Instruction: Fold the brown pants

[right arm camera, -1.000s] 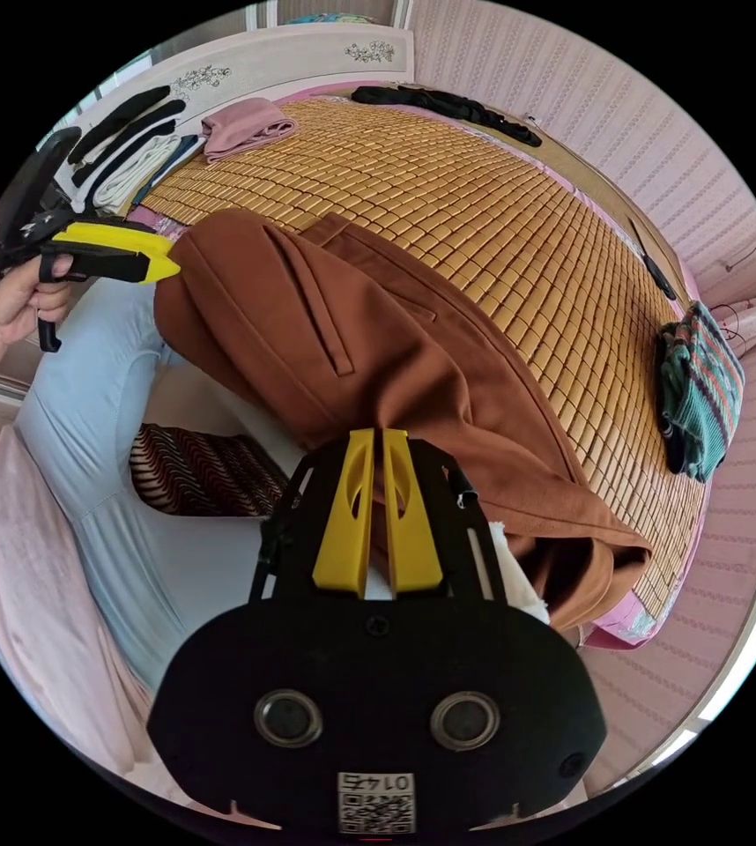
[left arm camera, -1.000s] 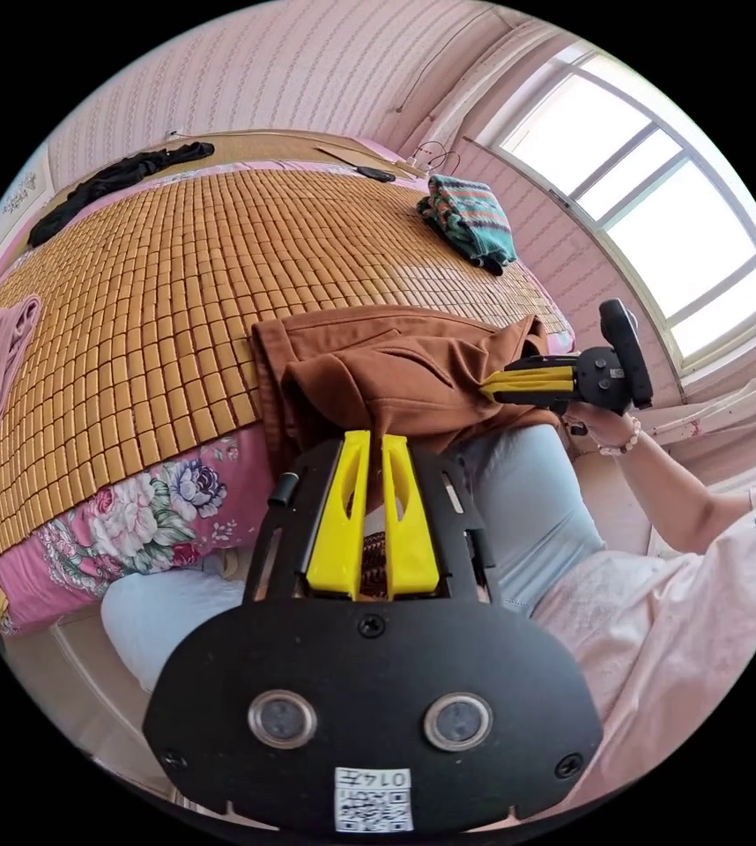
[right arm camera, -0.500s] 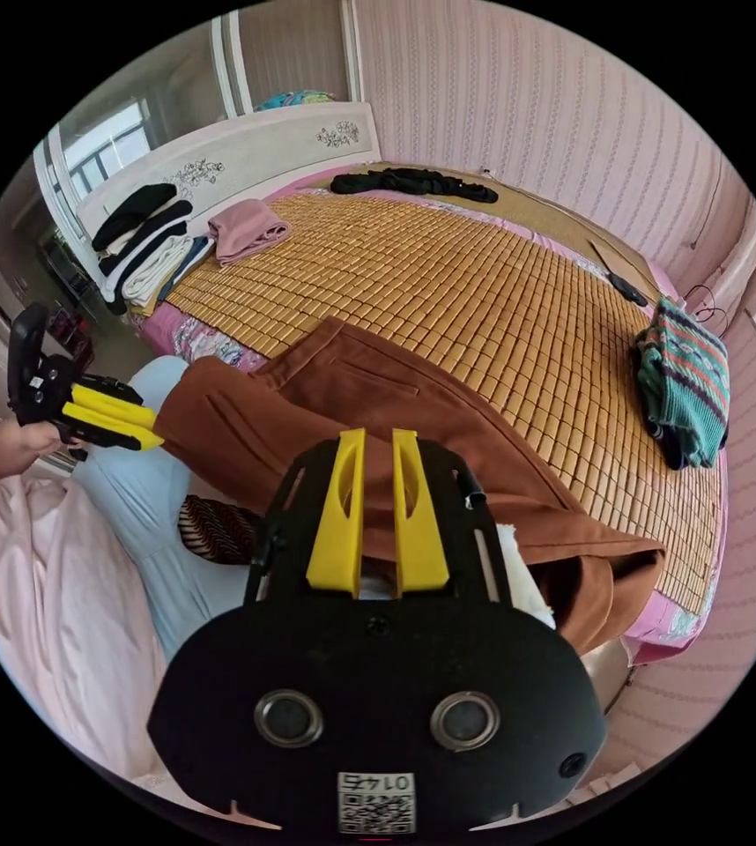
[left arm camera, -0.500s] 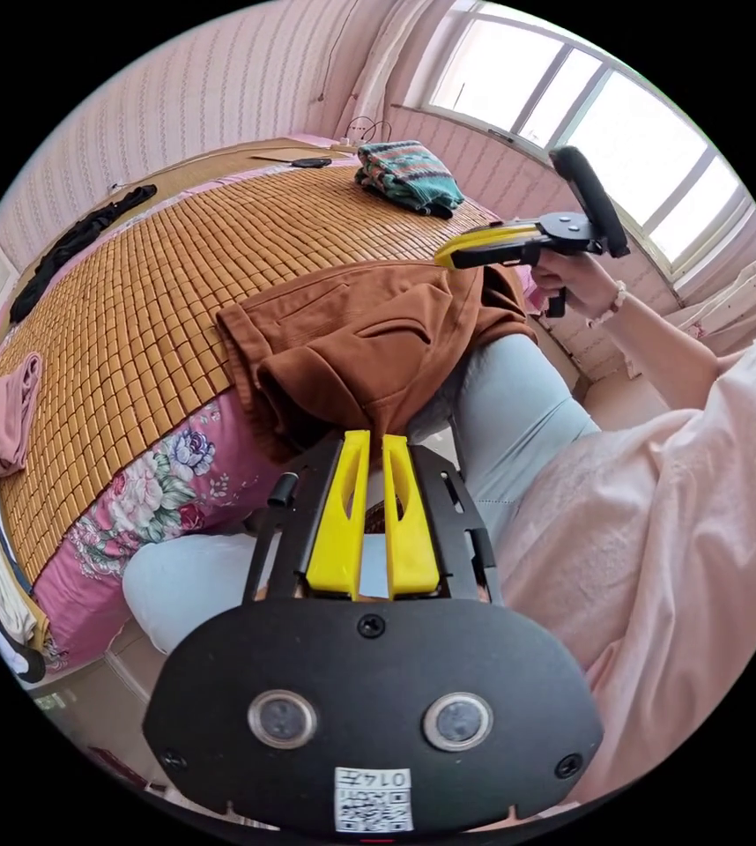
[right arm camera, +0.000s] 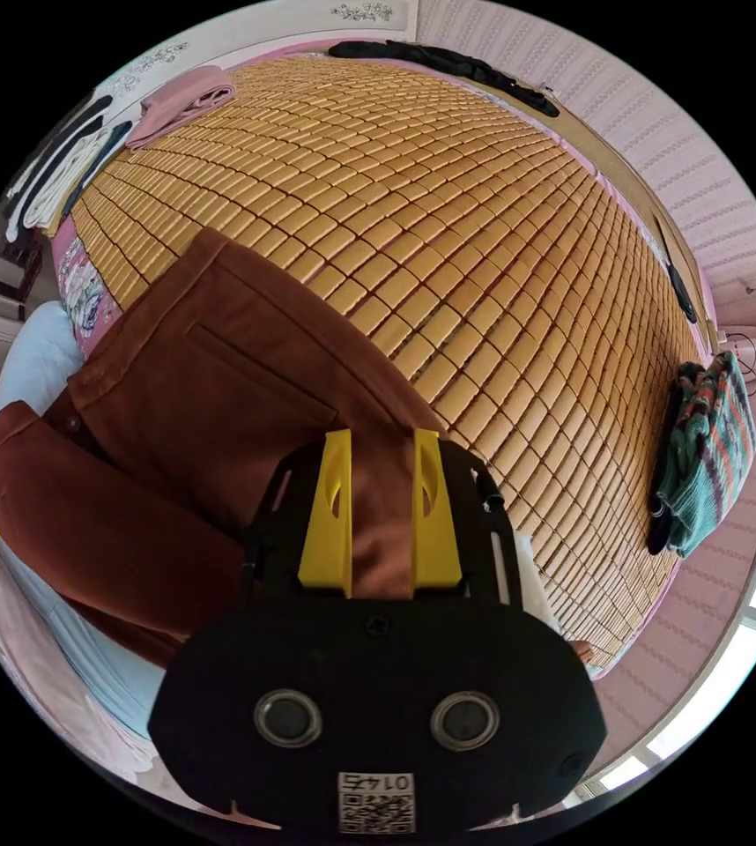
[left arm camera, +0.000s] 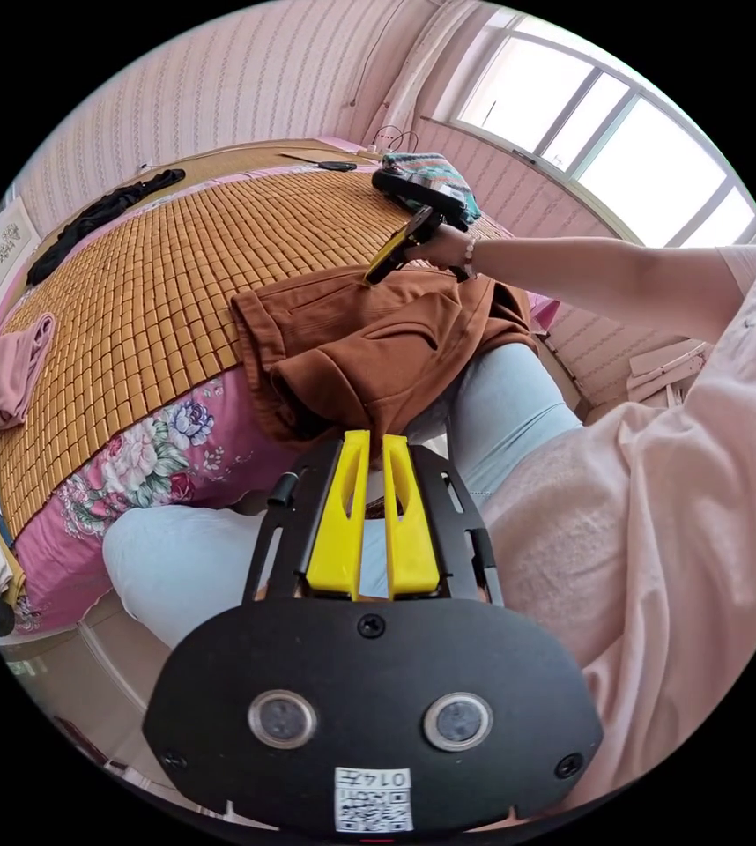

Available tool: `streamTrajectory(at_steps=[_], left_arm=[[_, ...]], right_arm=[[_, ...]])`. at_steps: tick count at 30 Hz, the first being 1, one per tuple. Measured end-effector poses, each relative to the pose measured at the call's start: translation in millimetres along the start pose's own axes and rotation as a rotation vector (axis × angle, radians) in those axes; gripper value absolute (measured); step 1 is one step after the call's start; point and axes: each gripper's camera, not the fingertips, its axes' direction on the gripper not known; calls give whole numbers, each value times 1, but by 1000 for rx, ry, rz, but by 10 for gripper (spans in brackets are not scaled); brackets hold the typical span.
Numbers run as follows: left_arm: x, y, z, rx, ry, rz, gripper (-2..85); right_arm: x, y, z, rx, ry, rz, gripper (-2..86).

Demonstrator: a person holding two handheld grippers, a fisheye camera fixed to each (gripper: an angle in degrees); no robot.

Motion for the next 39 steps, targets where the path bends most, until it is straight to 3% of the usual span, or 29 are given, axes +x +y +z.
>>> streamTrajectory(at_steps=[15,29,32,35,39], left_arm=[[2,7,12,-38,19,-27,13],[-1,29,7,-23,13,-21,11],[1,34,-7,44,20,6,7],[10,28,-28,106,31,100,2],[26,3,-61,239,241,219,-3]], right_arm=[[-32,29,-4,35,200,-70,11],[-14,94,-23,116,145,7,-2],[0,118,-38,182,82,69,-3],[38,164,-69,350,-136,227,-4],[99,271,-122,671,-294,478,-4]])
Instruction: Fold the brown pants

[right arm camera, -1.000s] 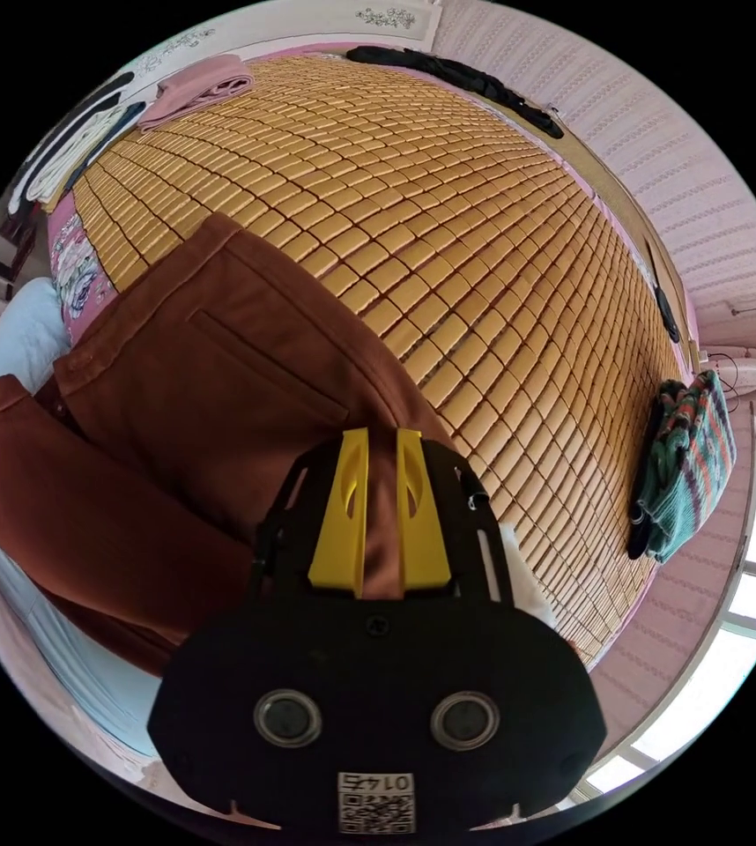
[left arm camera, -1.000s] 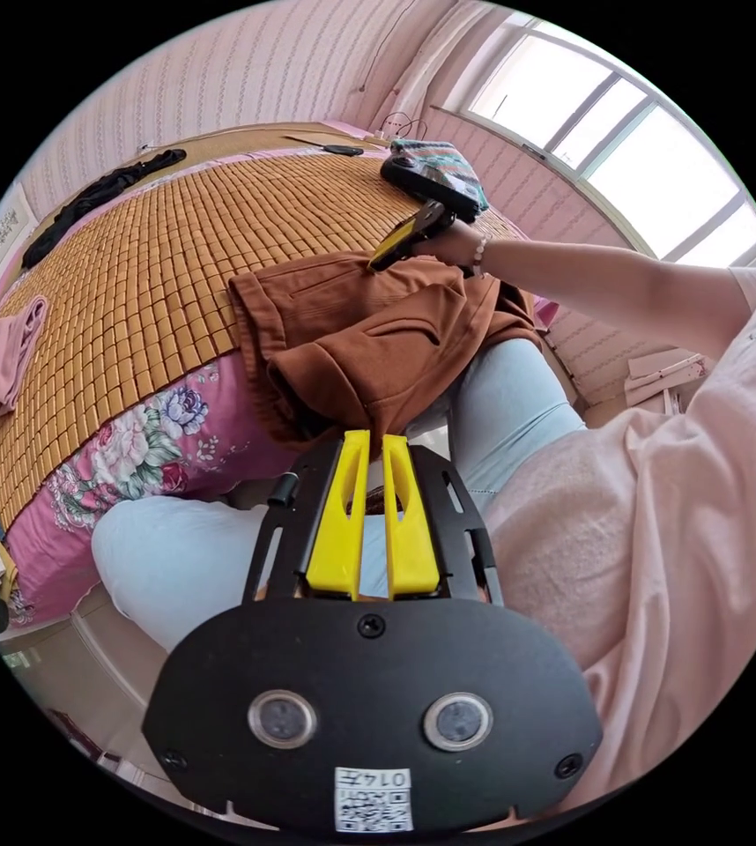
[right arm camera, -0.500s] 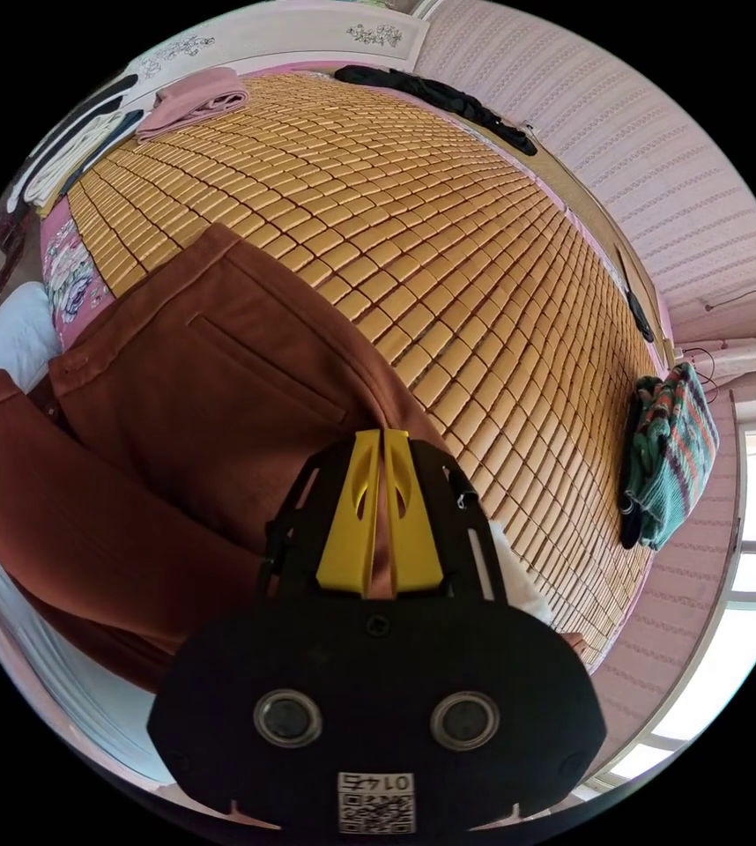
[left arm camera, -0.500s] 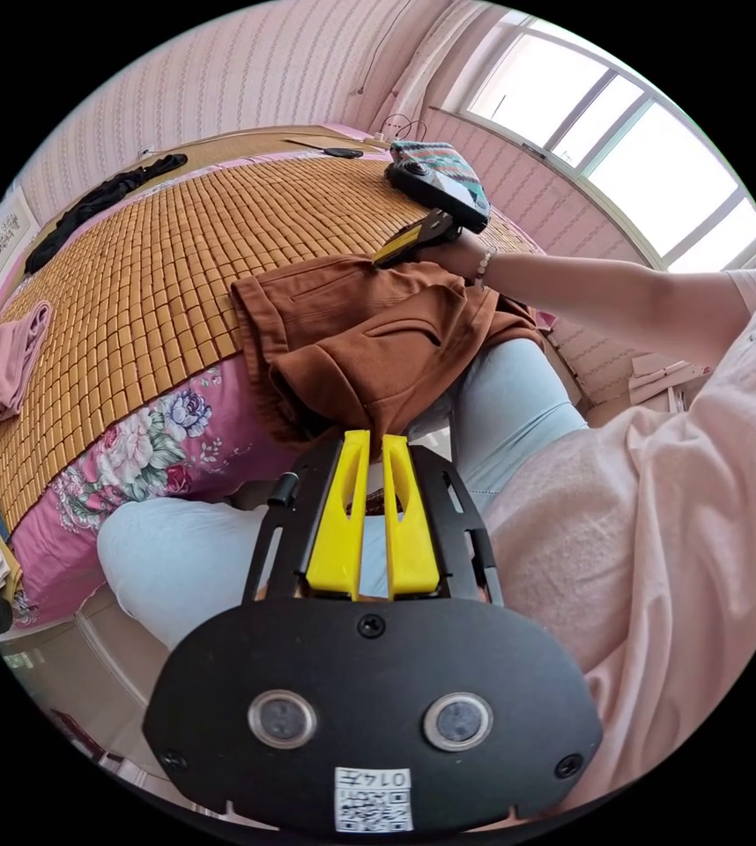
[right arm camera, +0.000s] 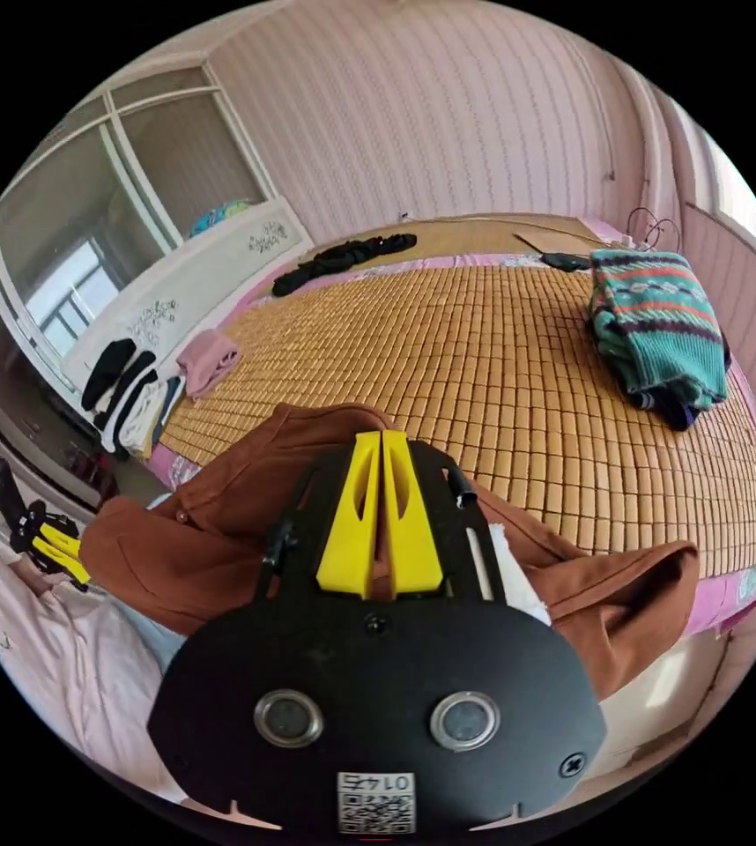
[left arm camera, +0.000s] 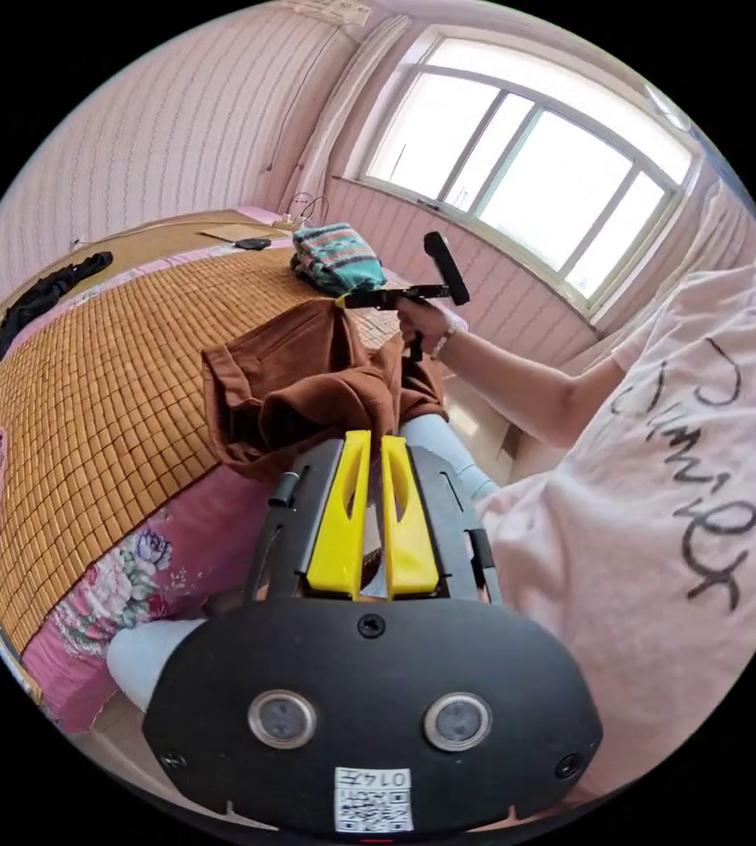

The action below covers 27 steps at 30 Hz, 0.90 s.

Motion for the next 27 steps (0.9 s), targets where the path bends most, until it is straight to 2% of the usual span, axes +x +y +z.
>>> streamTrajectory(at_steps=[2,4,7,10,14,17,20,22,23,24,25,26,27], left_arm=[[13,-17,-10,83,59,99,-5],[22,-36,-20,143,136,182,-7],[23,-66,-44,274,236,269,-7],[24,-77,-80,412,196,348,-8],[1,-43,-151,619,84,299,-8],[-23,6,-198,682,-93,160,-7],[-54,62,-222,617,-333,-62,-7],[-76,98,-223,527,-497,-199,-6],[-100,126,-218,439,-595,-329,-6],[-128,156,-210,356,-643,-467,-7],[-142,172,-207,325,-642,-549,-7],[-168,202,-200,306,-581,-680,-7],[-190,226,-189,286,-495,-740,-7]], right_arm=[[23,6,-61,176,-4,51,-4],[38,2,-145,384,75,65,-4],[33,-29,-238,540,227,12,-5],[8,-75,-301,655,178,-110,-5],[-57,-137,-323,755,140,-317,-4],[-101,-191,-287,778,-34,-410,-4],[-146,-239,-193,637,-192,-428,-3],[-186,-251,-87,419,-245,-455,-3],[-195,-251,-57,342,-240,-465,-3],[-213,-244,4,171,-214,-485,-3],[-225,-231,66,4,-186,-487,-3],[-230,-223,96,-86,-179,-480,-4],[-236,-204,152,-289,-168,-464,-4]])
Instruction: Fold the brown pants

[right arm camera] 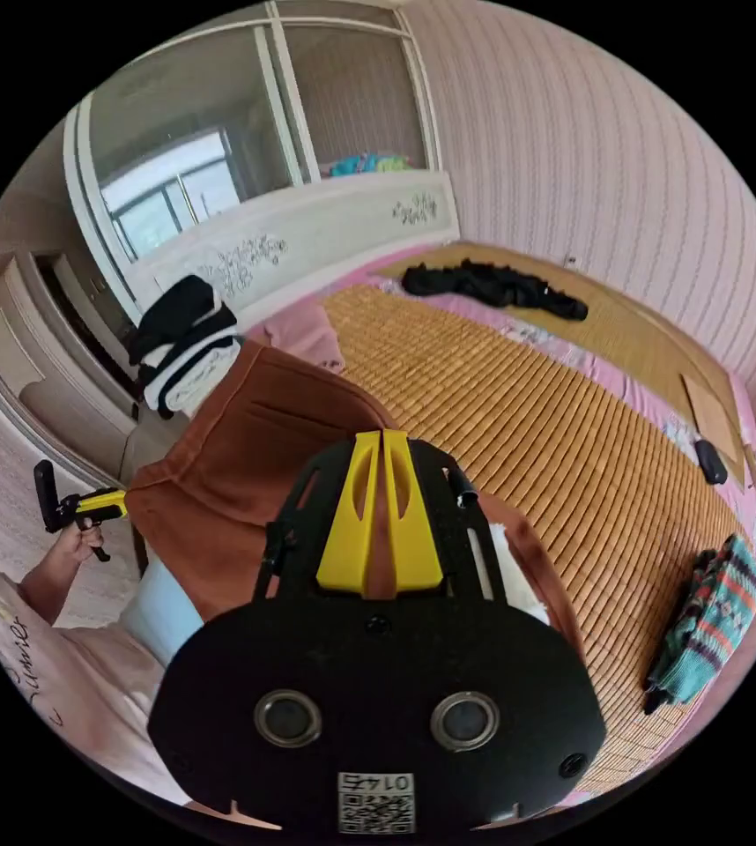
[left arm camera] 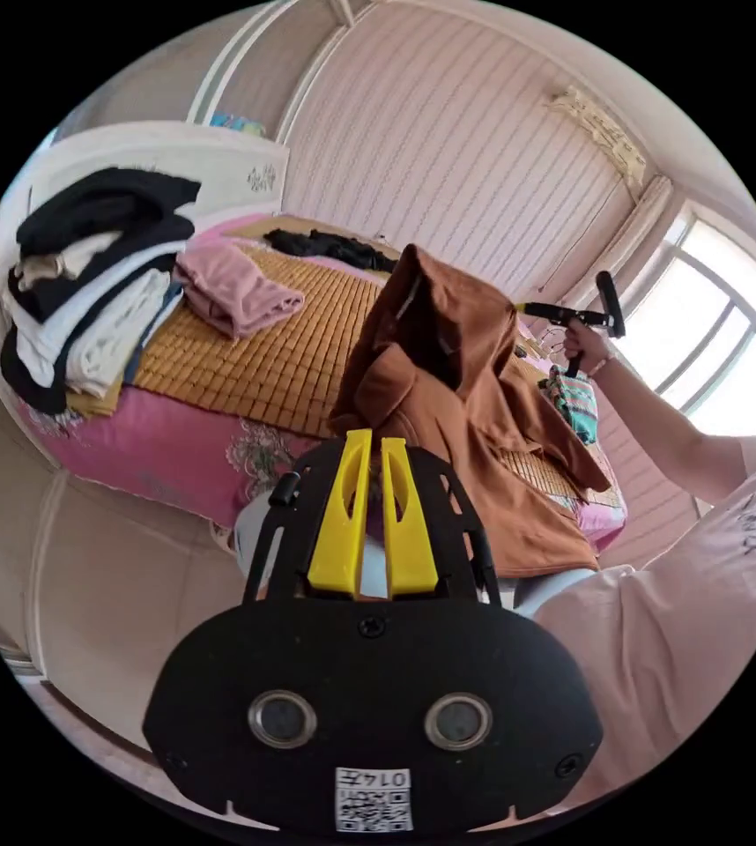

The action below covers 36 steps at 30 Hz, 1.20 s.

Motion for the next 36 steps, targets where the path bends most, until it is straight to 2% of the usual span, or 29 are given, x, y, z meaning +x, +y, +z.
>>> streamTrajectory(at_steps=[1,3,6,10,12,16,21,23,26,30,33,36], left_arm=[[-10,4,12,-53,6,-33,-6],[-26,14,44,-175,-108,-21,-4],[-46,11,45,-153,-58,-57,7],[-77,10,49,-222,-24,-151,38],[-93,14,42,-192,42,-212,47],[-105,22,23,-137,-17,-262,64],[-107,15,26,-65,83,-253,120],[-105,9,47,-122,112,-240,132],[-101,5,80,-192,145,-247,121],[-86,-2,93,-241,14,-139,50],[-78,-2,96,-208,11,-128,36],[-65,-5,89,-169,15,-100,31]], right_arm=[[-6,7,45,-124,27,3,-5],[-11,15,72,-148,116,20,-5],[-6,3,77,-202,75,44,-2],[-22,-36,68,-204,106,-96,11],[-34,-57,73,-210,123,-153,31],[-67,-106,117,-273,93,-260,123],[-108,-154,182,-405,70,-334,158],[-121,-165,201,-424,74,-345,158],[-120,-173,235,-491,236,-327,157],[-97,-180,235,-502,136,-297,116],[-99,-178,229,-517,162,-406,29],[-91,-172,218,-493,154,-462,12]])
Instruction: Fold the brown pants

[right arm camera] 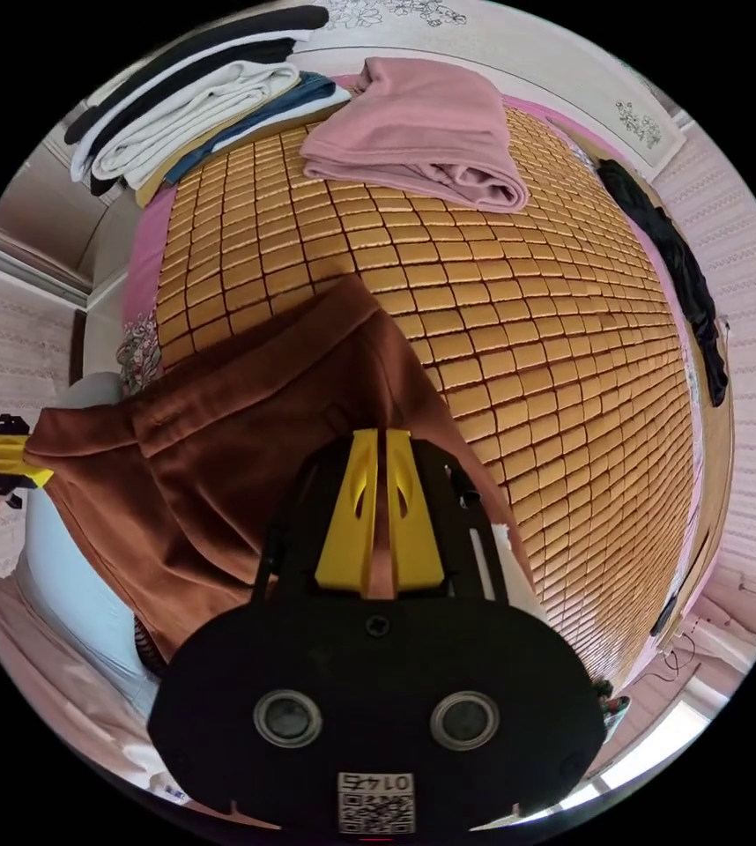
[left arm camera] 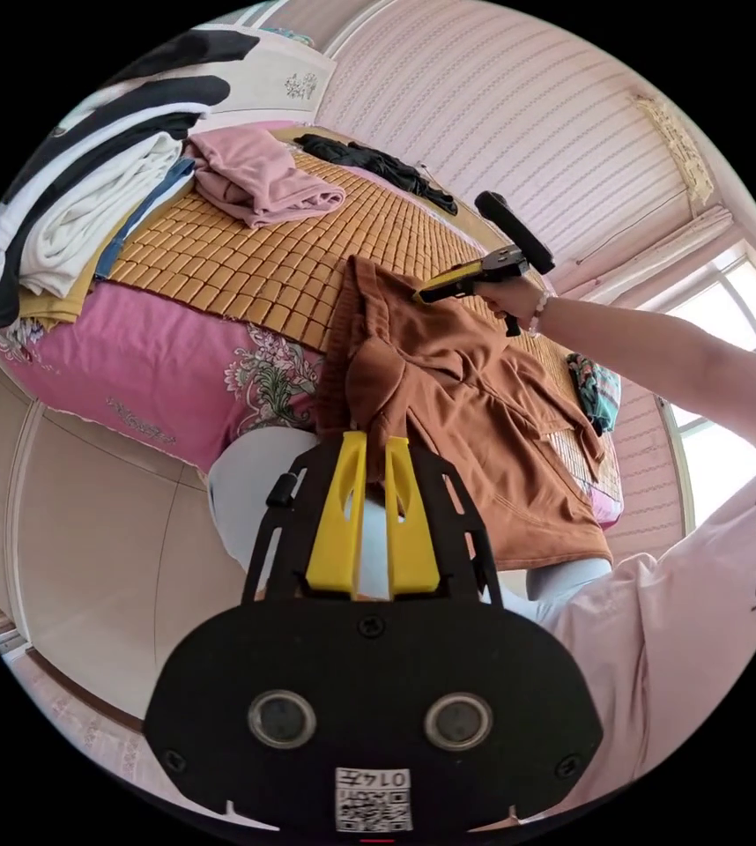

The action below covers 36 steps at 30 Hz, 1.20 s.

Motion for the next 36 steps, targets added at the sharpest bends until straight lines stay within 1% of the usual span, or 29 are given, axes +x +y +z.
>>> streamTrajectory(at_steps=[2,4,6,7,9,11,13,15,16,17,18,19,20,23,25,26,28,29,31,32,34,36], left_arm=[[10,-2,-9,32,9,25,28],[23,-5,-22,80,-3,61,26],[35,-12,-47,181,11,84,25],[36,-14,-55,210,19,82,25],[34,-22,-80,295,49,62,26],[30,-28,-91,331,71,62,29],[23,-35,-100,370,8,36,34],[7,-47,-103,378,-113,16,44],[0,-51,-98,356,-143,-2,48],[-19,-55,-82,289,-178,-58,54],[-40,-56,-64,220,-200,-135,59],[-49,-54,-55,192,-197,-175,55],[-61,-48,-42,157,-195,-207,48],[-63,-36,-33,129,-224,-238,49],[-54,-35,-36,145,-222,-218,50],[-43,-39,-38,151,-218,-184,50],[-21,-50,-36,145,-224,-110,51],[-3,-62,-32,125,-221,-47,51],[28,-84,-19,93,-204,56,56],[52,-99,-7,75,-176,127,60],[90,-123,17,46,-113,230,64],[147,-152,63,-24,-41,369,75]], right_arm=[[17,10,-16,76,-69,62,7],[53,29,-53,238,-177,186,4],[80,41,-91,375,-230,259,3],[92,44,-116,441,-242,260,4],[100,39,-151,505,-201,199,5],[100,25,-176,548,-165,143,8],[98,1,-187,595,-167,112,16],[95,-18,-175,597,-189,130,27],[92,-28,-157,551,-178,150,39],[90,-31,-147,514,-166,180,45],[87,-30,-124,433,-148,241,48],[82,-19,-105,382,-146,275,55],[78,-10,-98,379,-156,276,60],[67,68,-68,400,-232,272,93],[67,155,-41,366,-227,323,103],[70,179,-35,353,-218,347,105],[87,278,-13,256,-129,518,107],[93,302,-9,231,-108,575,107],[122,399,3,153,-68,844,108],[129,422,5,147,-66,914,109],[150,499,8,169,-57,1168,111],[160,537,13,213,-60,1302,112]])
